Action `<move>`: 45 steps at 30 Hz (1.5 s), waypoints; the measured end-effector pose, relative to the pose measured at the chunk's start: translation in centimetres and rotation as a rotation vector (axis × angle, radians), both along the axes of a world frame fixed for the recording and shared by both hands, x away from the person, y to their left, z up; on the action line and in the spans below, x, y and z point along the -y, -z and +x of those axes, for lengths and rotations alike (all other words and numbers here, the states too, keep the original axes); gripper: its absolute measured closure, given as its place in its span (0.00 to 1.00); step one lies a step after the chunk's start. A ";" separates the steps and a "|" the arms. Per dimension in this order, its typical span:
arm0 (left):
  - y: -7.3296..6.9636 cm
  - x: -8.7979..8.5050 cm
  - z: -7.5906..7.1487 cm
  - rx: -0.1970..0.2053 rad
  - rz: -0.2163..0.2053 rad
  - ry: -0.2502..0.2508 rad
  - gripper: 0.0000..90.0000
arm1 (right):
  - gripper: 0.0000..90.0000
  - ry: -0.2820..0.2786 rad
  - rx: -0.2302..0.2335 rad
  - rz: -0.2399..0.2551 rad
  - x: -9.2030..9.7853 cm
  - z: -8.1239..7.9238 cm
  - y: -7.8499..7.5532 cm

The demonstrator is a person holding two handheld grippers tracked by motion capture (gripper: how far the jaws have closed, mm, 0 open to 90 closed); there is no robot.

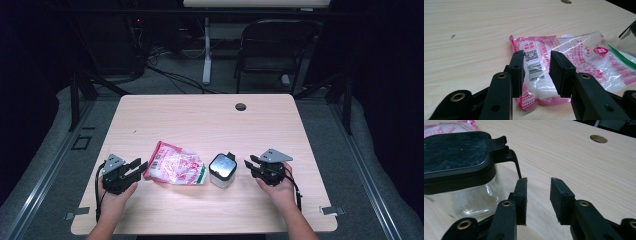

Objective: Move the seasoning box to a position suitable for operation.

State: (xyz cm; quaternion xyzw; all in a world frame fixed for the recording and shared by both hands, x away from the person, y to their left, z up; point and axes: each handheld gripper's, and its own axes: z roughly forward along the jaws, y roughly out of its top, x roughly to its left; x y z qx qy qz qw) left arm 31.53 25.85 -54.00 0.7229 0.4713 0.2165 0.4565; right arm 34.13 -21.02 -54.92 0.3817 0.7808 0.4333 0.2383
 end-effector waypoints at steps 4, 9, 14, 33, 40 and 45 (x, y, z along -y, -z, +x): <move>0.1 0.0 0.0 0.009 0.017 0.002 0.72 | 0.75 -0.012 -0.006 -0.030 -0.3 0.8 0.3; 0.2 -0.1 0.1 0.010 0.018 -0.007 0.73 | 0.75 -0.056 -0.024 -0.021 -0.9 1.5 0.9; 0.3 0.0 0.0 0.001 0.025 -0.008 0.73 | 0.75 -0.074 -0.033 0.003 -0.9 1.8 1.0; 0.7 -0.1 -1.4 0.025 0.097 -0.038 0.73 | 0.73 -0.149 -0.065 -0.005 -3.2 4.0 1.8; 0.8 -1.2 -1.9 0.026 0.084 -0.086 0.73 | 0.79 -0.186 -0.085 -0.010 -3.7 4.7 2.1; 0.9 -1.6 -1.9 0.020 0.075 -0.103 0.73 | 0.88 -0.206 -0.102 -0.019 -3.9 4.9 2.4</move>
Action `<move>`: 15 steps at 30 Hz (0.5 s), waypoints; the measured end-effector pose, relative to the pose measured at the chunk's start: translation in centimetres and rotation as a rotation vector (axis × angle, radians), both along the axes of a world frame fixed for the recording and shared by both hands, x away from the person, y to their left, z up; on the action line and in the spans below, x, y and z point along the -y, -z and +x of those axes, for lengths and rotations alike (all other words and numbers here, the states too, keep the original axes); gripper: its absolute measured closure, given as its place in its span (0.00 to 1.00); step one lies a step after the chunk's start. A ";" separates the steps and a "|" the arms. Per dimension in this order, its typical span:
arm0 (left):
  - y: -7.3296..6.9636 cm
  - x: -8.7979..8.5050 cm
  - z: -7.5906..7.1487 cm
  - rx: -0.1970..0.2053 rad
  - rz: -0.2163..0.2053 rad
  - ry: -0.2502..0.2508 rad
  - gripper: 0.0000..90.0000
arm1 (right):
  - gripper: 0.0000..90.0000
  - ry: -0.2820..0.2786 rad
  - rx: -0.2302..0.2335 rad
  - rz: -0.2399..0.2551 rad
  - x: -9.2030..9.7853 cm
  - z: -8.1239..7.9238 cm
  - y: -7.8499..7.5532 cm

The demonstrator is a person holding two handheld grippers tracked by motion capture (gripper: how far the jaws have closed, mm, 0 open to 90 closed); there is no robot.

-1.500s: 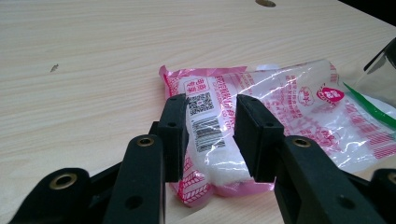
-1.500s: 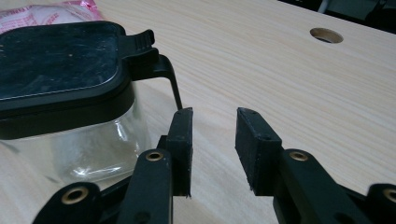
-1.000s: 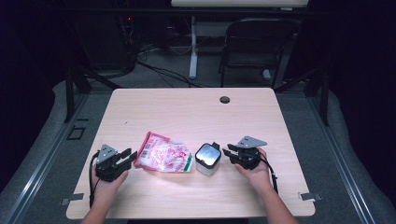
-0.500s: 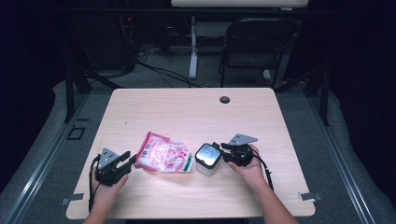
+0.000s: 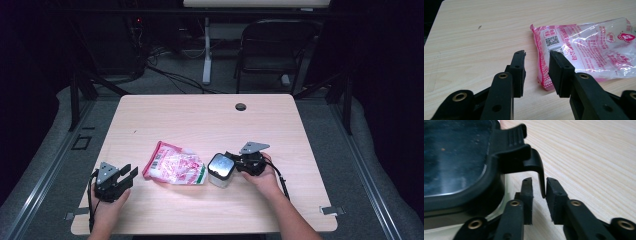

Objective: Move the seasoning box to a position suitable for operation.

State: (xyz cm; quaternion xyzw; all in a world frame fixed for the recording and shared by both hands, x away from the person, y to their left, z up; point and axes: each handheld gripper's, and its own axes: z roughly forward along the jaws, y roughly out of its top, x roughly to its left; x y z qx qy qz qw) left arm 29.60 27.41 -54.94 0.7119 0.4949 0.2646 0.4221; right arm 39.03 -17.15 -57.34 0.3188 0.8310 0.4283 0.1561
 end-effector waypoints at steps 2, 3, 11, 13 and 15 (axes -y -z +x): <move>0.1 -0.1 0.1 -0.003 0.000 -0.005 0.73 | 0.92 0.002 -0.007 -0.004 0.2 0.1 -0.1; 0.1 -0.1 0.1 -0.004 0.000 -0.006 0.73 | 0.92 0.006 -0.011 0.005 0.2 0.1 -0.1; 0.0 -0.1 0.2 -0.005 0.009 -0.015 0.73 | 0.94 0.009 0.014 -0.038 0.1 -0.2 -0.2; 0.1 0.0 0.3 0.006 0.010 -0.015 0.73 | 0.94 0.016 0.023 -0.051 0.0 -0.4 -0.2; 0.0 0.2 0.3 0.010 0.018 -0.011 0.73 | 0.95 0.023 0.032 -0.066 0.0 -0.6 -0.3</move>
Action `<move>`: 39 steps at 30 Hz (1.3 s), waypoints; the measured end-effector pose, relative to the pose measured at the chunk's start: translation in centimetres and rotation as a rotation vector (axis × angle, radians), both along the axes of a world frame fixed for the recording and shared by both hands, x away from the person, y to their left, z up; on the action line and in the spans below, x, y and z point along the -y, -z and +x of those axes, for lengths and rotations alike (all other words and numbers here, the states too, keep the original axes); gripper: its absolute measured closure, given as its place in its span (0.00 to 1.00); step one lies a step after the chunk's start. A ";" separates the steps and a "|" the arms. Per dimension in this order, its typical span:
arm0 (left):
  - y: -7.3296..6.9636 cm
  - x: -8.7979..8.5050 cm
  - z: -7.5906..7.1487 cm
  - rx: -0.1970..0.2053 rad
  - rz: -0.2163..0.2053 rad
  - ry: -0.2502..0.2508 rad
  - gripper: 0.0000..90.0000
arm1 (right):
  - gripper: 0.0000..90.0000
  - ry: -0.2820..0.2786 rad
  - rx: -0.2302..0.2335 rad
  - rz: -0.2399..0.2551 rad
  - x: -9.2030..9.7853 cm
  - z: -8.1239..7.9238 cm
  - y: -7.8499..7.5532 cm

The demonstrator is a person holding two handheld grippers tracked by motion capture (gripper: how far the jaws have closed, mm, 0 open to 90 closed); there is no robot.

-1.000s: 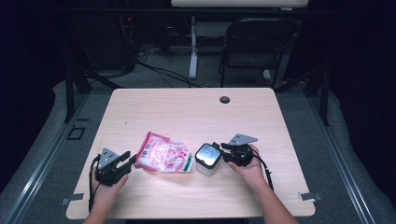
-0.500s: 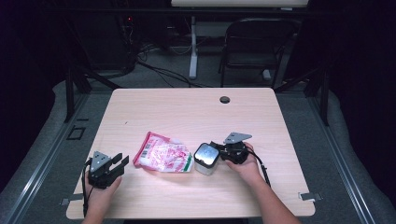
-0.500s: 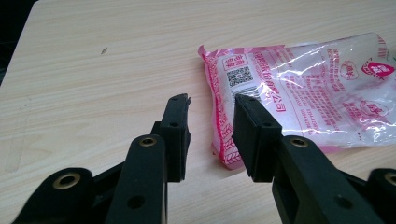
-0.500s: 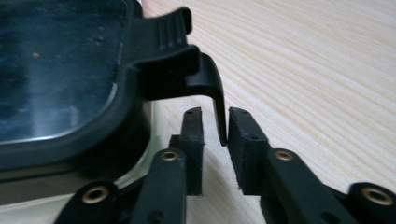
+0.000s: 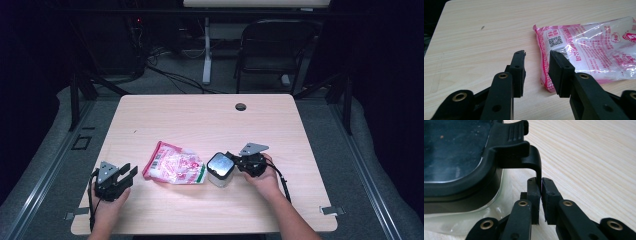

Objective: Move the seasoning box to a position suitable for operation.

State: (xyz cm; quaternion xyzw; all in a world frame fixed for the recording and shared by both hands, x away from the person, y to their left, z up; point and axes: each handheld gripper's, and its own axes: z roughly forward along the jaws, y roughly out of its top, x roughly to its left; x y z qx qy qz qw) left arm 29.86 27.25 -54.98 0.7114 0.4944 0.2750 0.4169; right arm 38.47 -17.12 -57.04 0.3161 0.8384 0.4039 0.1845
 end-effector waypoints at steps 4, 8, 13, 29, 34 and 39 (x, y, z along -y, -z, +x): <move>0.0 0.3 0.2 0.007 0.008 0.014 0.73 | 0.95 0.017 0.011 -0.012 0.0 -0.4 0.0; -0.1 0.9 0.3 0.011 0.034 0.034 0.73 | 0.95 0.036 0.013 -0.015 0.1 -0.7 0.0; -0.3 1.9 0.4 0.033 0.061 0.067 0.73 | 0.95 0.072 0.013 -0.020 0.2 -1.2 -0.1; -0.4 5.5 1.4 0.034 0.043 0.186 0.76 | 0.95 0.160 -0.001 -0.028 -0.1 -3.6 -0.3; -0.5 6.4 1.5 0.045 0.072 0.223 0.77 | 0.95 0.170 -0.009 -0.037 0.0 -4.1 -0.4; -0.4 7.4 1.7 0.035 0.073 0.246 0.79 | 0.95 0.180 -0.006 -0.046 -0.2 -4.4 -0.4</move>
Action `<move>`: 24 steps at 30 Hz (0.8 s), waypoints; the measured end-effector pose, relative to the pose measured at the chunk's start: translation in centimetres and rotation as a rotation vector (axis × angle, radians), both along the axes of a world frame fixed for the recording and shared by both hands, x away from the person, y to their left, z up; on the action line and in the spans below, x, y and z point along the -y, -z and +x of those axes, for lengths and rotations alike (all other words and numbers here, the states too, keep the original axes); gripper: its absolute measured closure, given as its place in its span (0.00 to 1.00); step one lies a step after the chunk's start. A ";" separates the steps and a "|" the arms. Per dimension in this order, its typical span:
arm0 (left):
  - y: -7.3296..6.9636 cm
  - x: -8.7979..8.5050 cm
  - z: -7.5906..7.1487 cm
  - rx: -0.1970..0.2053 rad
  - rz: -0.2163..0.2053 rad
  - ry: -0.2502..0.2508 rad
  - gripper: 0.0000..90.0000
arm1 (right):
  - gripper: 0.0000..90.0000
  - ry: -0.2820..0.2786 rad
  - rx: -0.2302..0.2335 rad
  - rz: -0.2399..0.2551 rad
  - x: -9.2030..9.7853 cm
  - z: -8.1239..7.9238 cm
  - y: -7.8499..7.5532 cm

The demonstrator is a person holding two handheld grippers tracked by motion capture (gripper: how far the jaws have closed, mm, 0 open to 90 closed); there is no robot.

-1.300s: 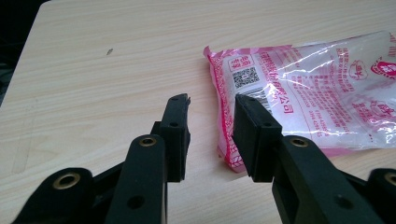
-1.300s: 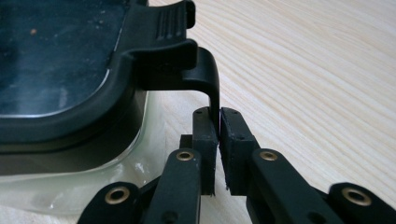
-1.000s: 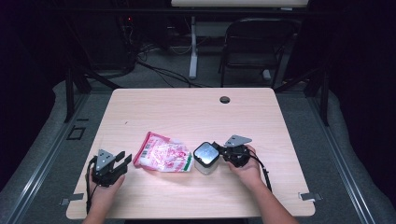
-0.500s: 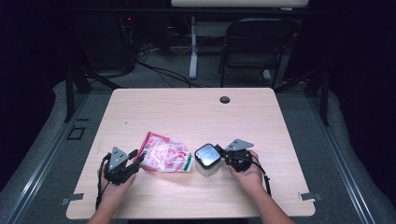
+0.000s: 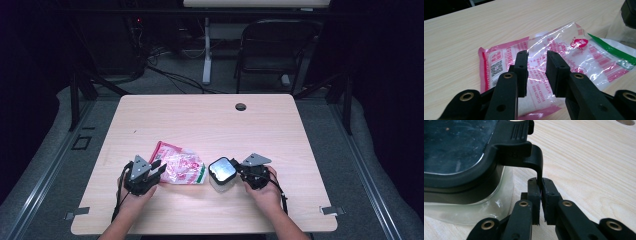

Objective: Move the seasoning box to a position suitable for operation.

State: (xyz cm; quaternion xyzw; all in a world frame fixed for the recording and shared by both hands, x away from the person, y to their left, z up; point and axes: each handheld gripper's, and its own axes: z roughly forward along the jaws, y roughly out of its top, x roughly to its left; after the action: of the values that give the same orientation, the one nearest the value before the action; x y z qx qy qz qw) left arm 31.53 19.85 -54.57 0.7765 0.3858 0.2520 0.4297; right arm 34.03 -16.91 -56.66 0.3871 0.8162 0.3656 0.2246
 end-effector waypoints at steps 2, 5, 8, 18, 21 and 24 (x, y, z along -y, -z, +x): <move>0.0 0.4 0.0 -0.004 0.006 0.015 0.80 | 0.95 0.009 0.000 0.002 -0.1 -0.1 0.0; 0.0 1.0 -0.1 -0.007 -0.016 0.025 0.80 | 0.95 0.021 -0.014 0.021 0.0 -0.1 0.0; -0.1 1.8 -0.3 -0.012 -0.020 0.047 0.81 | 0.95 0.024 -0.013 0.027 -0.2 -0.3 0.0; 0.0 3.4 -0.5 -0.027 -0.001 0.097 0.86 | 0.94 0.034 -0.020 0.030 -0.1 -1.0 0.0; 0.1 3.3 -0.4 -0.056 -0.021 0.102 0.89 | 0.94 0.037 -0.024 0.031 0.0 -1.2 -0.1; 0.2 3.4 -0.4 -0.068 -0.038 0.119 0.90 | 0.94 0.035 -0.035 0.038 0.0 -1.3 -0.1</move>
State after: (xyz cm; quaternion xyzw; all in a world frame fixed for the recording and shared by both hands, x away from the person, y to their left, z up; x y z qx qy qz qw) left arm 31.15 16.40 -54.73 0.7980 0.3581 0.1921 0.4450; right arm 32.71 -16.96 -56.54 0.4118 0.8059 0.3704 0.2093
